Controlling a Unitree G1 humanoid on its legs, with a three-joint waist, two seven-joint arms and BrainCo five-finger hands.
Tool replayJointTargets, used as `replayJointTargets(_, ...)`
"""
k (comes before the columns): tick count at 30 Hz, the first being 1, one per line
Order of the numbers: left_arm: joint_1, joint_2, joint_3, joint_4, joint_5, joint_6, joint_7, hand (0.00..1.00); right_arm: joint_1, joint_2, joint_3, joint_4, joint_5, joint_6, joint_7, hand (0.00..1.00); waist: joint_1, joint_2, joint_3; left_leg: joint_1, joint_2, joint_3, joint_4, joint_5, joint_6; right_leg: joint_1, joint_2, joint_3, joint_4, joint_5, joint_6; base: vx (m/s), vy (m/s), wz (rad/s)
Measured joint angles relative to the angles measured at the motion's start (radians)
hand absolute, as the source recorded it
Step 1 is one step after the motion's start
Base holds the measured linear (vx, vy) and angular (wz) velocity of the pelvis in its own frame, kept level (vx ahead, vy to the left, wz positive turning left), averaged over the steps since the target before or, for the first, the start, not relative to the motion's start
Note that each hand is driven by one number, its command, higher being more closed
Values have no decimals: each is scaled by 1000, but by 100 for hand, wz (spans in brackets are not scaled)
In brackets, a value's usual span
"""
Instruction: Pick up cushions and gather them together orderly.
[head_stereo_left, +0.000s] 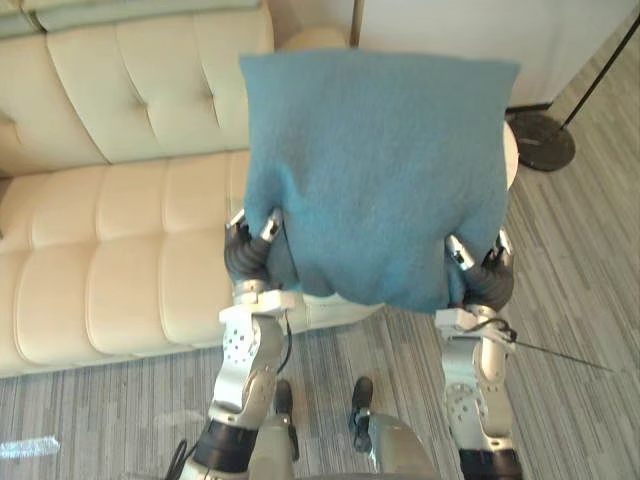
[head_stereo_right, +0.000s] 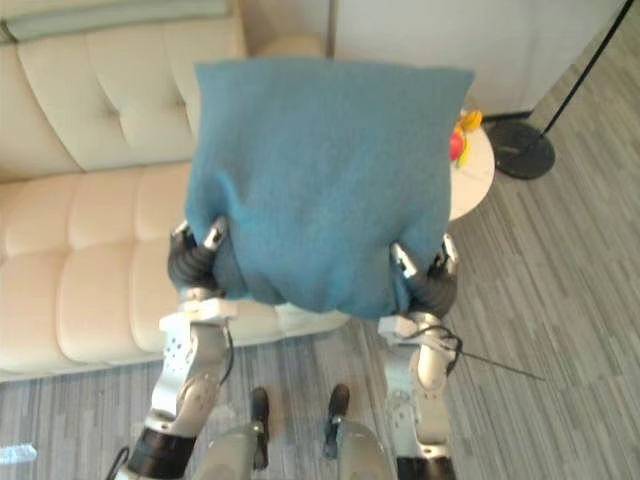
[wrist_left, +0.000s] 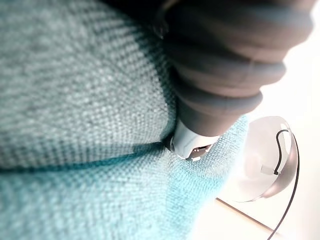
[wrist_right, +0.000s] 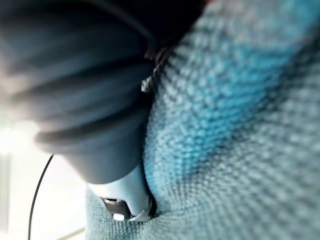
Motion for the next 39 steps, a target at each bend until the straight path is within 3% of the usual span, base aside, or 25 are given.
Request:
replayJointTargets(9,165,24,-30,18,-17,11,-44,100,91,-16,2,70,-71,14,30,100,-8,25,-71,104,-15,-46,-49,5,8,144,1,-41,-88,10,9,26,13,11)
replayJointTargets(14,171,46,-29,37,-25,29,-59,100,82,-55,3,113,-83,30,29,100,-1,30,-68,-14,-33,-114,72,6,7,160,-23,-169,-82,-1,8,-53,18,82)
replayJointTargets(16,174,46,-27,38,-47,29,-64,100,57,-65,-2,117,-93,36,22,100,7,38,-66,-50,-2,-16,81,-46,30,165,-35,-234,-88,-2,6,-98,63,91)
replayJointTargets(18,175,44,-25,65,-60,26,-67,100,5,-76,-2,147,-123,38,16,100,9,39,-66,-85,90,202,170,-91,47,170,-76,-292,-88,-1,9,-59,169,80)
replayJointTargets(19,174,45,-25,72,-65,26,-68,100,-8,-79,-2,160,-123,39,15,100,9,38,-65,-84,101,223,180,-94,53,174,-85,-298,-88,-3,10,-15,236,69)
replayJointTargets(20,174,42,-25,94,-76,26,-69,100,-31,-89,-4,190,-123,40,13,100,5,45,-69,-69,133,266,179,-95,59,191,-104,-312,-89,-5,37,42,274,68)
replayJointTargets(21,176,37,-27,106,-76,27,-72,100,-39,-94,-8,205,-123,40,13,100,-6,61,-77,-57,155,322,170,-53,43,209,-122,-336,-86,3,71,56,293,71)
replayJointTargets(22,175,39,-26,107,-76,27,-72,100,-41,-92,-8,210,-123,40,13,100,-11,59,-77,-56,145,330,168,-44,50,215,-133,-344,-86,8,81,92,322,58)
replayJointTargets(24,173,61,-26,115,-85,25,-74,100,-50,-76,-11,234,-123,50,13,100,-17,27,-86,-68,58,329,156,-52,77,220,-196,-355,-129,50,128,115,334,42)
replayJointTargets(28,170,65,-44,125,-91,29,-104,100,-47,-64,-50,277,-122,66,17,100,-23,32,-85,-117,12,289,255,-141,123,224,-267,-376,-65,73,152,109,300,45)
replayJointTargets(29,166,65,-57,140,-91,30,-111,100,-41,-64,-63,295,-122,74,17,100,-25,38,-83,-108,-2,277,254,-153,132,192,-307,-368,46,74,150,114,283,35)
replayJointTargets(30,164,70,-62,150,-91,36,-114,100,-41,-63,-69,320,-122,81,18,100,-30,41,-76,-85,-20,260,243,-163,147,116,-366,-324,244,91,79,198,402,41)
replayJointTargets(31,162,77,-62,155,-91,40,-115,100,-41,-62,-69,330,-122,87,22,100,-35,43,-66,-68,-32,242,236,-169,158,50,-385,-258,382,97,-58,187,319,42)
replayJointTargets(32,161,87,-62,155,-91,44,-115,100,-41,-61,-69,339,-122,90,23,100,-45,44,-55,-52,-36,220,229,-173,163,-7,-358,-163,493,46,-68,237,246,58)
replayJointTargets(33,161,100,-61,156,-91,46,-115,100,-39,-46,-69,344,-122,98,23,100,-58,44,-37,-16,-39,194,204,-173,164,-67,-247,-11,591,-46,25,152,127,62)
replayJointTargets(35,161,104,-61,158,-88,46,-115,100,-37,-44,-69,344,-122,98,28,100,-61,39,-31,36,-64,178,149,-170,163,-105,-107,77,557,-130,83,202,75,51)
replayJointTargets(36,160,112,-61,158,-82,45,-115,100,-44,-45,-68,343,-122,97,38,100,-60,29,-35,75,-102,177,96,-162,163,-124,-55,61,448,-154,79,272,65,30)
replayJointTargets(38,149,113,-64,158,-81,46,-116,100,-44,-61,-69,333,-121,95,41,100,-62,28,-34,114,-144,152,63,-162,163,-131,3,27,288,-143,60,284,20,50)
replayJointTargets(39,136,113,-68,158,-65,46,-118,100,-35,-64,-70,321,-122,95,39,100,-74,27,-33,129,-166,114,61,-170,155,-113,41,37,166,-68,-15,327,-30,85)
